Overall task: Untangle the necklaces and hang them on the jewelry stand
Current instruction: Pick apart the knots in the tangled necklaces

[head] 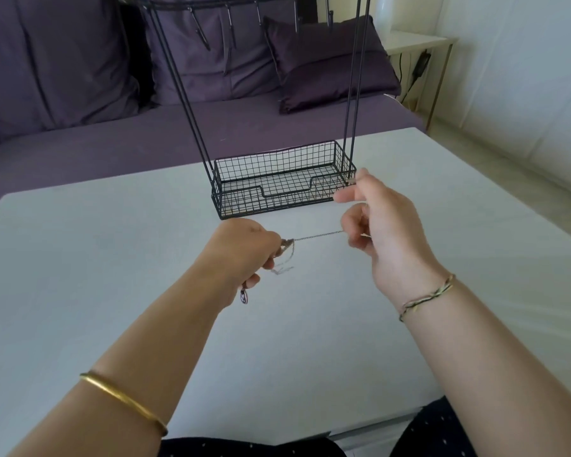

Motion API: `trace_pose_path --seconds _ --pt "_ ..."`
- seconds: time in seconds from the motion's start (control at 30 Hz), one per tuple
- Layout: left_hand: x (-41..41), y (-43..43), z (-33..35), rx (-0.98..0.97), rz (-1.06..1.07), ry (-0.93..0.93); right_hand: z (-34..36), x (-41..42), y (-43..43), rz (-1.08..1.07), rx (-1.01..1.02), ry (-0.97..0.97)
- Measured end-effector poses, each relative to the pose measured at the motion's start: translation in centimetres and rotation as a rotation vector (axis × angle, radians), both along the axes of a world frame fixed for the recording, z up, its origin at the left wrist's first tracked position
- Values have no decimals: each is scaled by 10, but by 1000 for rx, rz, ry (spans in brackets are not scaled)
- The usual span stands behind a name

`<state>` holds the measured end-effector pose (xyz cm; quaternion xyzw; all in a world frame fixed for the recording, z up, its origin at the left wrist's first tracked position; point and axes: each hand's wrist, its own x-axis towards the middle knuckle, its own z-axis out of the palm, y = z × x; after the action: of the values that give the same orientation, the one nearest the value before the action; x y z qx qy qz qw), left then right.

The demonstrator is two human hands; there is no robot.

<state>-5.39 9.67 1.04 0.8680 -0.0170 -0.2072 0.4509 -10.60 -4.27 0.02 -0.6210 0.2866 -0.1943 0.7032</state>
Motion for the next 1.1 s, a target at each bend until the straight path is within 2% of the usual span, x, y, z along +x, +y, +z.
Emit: trace_pose_path --seconds 0.1,0.13,0.2,0.27,0.37,0.43,0.53,0.6,0.67,0.77,0.87,1.0,1.1 --pt "4 3 0 -79 64 95 0 2 -5 -4 304 -24" --pt "6 4 0 -128 84 139 -1 2 -7 -7 355 -6" --pt "7 7 1 -228 97 220 -3 4 -10 7 324 66" --pt "6 8 3 -297 79 278 -5 3 -10 63 138 161" --pt "4 7 8 -338 51 303 -11 0 -4 196 -359 275" --pt "3 6 11 -360 35 297 -15 -2 2 297 -493 314" --pt "1 6 12 -385 15 270 -11 -2 10 452 -273 318" --pt "0 5 13 -398 4 253 -6 -2 12 544 -75 259" --pt "-1 5 13 -396 -4 234 -2 -5 14 620 30 202" --pt "-1 6 13 -368 -19 206 0 -6 16 636 35 156" --pt "-2 5 14 -334 -48 172 0 -3 15 573 -39 125" --pt "-3 5 15 -304 -79 127 -4 -3 13 593 -92 116" --pt "-3 5 13 -223 -82 81 -7 -2 11 508 -147 88"
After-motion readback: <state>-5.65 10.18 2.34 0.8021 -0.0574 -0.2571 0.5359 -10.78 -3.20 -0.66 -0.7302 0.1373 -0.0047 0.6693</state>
